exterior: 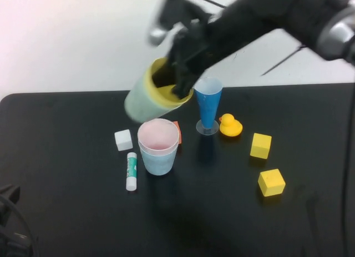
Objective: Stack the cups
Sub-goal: Place the green cup on the pink cup
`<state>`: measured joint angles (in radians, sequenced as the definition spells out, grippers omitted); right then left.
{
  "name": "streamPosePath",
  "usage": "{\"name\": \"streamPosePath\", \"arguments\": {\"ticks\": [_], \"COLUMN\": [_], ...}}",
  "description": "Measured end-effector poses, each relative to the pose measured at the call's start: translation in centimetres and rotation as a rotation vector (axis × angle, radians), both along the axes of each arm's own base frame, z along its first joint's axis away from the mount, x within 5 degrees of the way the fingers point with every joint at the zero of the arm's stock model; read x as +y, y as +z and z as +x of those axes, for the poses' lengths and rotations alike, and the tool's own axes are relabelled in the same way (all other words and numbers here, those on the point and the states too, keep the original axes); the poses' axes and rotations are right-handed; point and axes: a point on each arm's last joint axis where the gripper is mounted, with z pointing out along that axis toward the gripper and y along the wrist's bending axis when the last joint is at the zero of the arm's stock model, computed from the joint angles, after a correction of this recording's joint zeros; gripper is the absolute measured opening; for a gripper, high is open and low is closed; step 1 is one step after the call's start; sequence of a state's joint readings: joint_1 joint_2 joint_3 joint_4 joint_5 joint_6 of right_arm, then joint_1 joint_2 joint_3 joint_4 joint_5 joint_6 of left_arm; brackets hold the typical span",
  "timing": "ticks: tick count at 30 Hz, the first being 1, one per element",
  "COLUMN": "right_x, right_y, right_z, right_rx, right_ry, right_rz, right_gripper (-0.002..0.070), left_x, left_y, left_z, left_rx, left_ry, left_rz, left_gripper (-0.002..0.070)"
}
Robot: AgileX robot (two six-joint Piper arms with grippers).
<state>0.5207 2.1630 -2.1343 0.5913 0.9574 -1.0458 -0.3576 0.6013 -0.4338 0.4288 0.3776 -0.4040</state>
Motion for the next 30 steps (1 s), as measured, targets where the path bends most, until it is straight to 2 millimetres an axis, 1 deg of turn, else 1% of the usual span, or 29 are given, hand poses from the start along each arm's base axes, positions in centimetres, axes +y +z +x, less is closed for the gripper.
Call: {"name": "streamPosePath", "arguments": {"ticks": [2, 4, 7, 11, 16, 19, 20, 23, 25, 27, 29, 30], "right_x": [1.6, 2.5, 2.7, 2.8, 3.0, 3.1, 3.2, 3.2, 3.2, 3.1, 2.8, 2.5], "right_y": [0.0, -0.8, -3.0, -5.4, -6.6, -6.6, -6.7, -6.7, -6.3, -5.3, -3.8, -2.5], "right_z": [-1.0, -1.6, -1.3, -0.6, 0.0, 0.1, 0.1, 0.2, 0.1, -0.1, -0.5, -0.9], "right_rx": [-0.055, -0.07, -0.05, -0.025, -0.011, -0.009, -0.008, -0.009, -0.014, -0.027, -0.05, -0.062], "right_ry": [0.033, 0.044, 0.046, 0.047, 0.02, -0.001, -0.007, -0.014, -0.017, -0.019, -0.021, -0.02], "right_rz": [-0.071, -0.147, -0.25, -0.311, -0.307, -0.292, -0.284, -0.275, -0.269, -0.256, -0.239, -0.231], "right_gripper": [0.0064, 0.0064, 0.0063, 0.0062, 0.0063, 0.0099, 0.0134, 0.0274, 0.0343, 0.037, 0.0382, 0.0382], "left_x": [0.0, 0.0, 0.0, 0.0, 0.0, 0.0, 0.0, 0.0, 0.0, 0.1, 0.3, 0.5], "left_y": [0.0, 0.0, 0.0, 0.0, 0.0, 0.0, -0.1, -0.1, -0.1, 0.1, 0.2, 0.3], "left_z": [0.0, 0.0, 0.0, 0.0, 0.0, 0.0, 0.0, 0.0, 0.0, -0.3, -0.9, -1.3], "left_rx": [-0.001, -0.003, -0.002, -0.002, -0.004, -0.002, 0.0, 0.0, -0.004, -0.018, -0.045, -0.065], "left_ry": [0.0, -0.001, 0.0, 0.001, 0.0, 0.0, 0.0, 0.0, 0.0, 0.0, 0.0, 0.002], "left_rz": [-0.002, -0.003, -0.004, -0.006, -0.007, -0.006, -0.005, -0.005, -0.002, -0.008, -0.018, -0.027], "left_gripper": [0.0002, 0.0001, 0.0002, 0.0002, 0.0001, 0.0002, 0.0002, 0.0002, 0.0002, 0.0001, 0.0002, 0.0002]}}
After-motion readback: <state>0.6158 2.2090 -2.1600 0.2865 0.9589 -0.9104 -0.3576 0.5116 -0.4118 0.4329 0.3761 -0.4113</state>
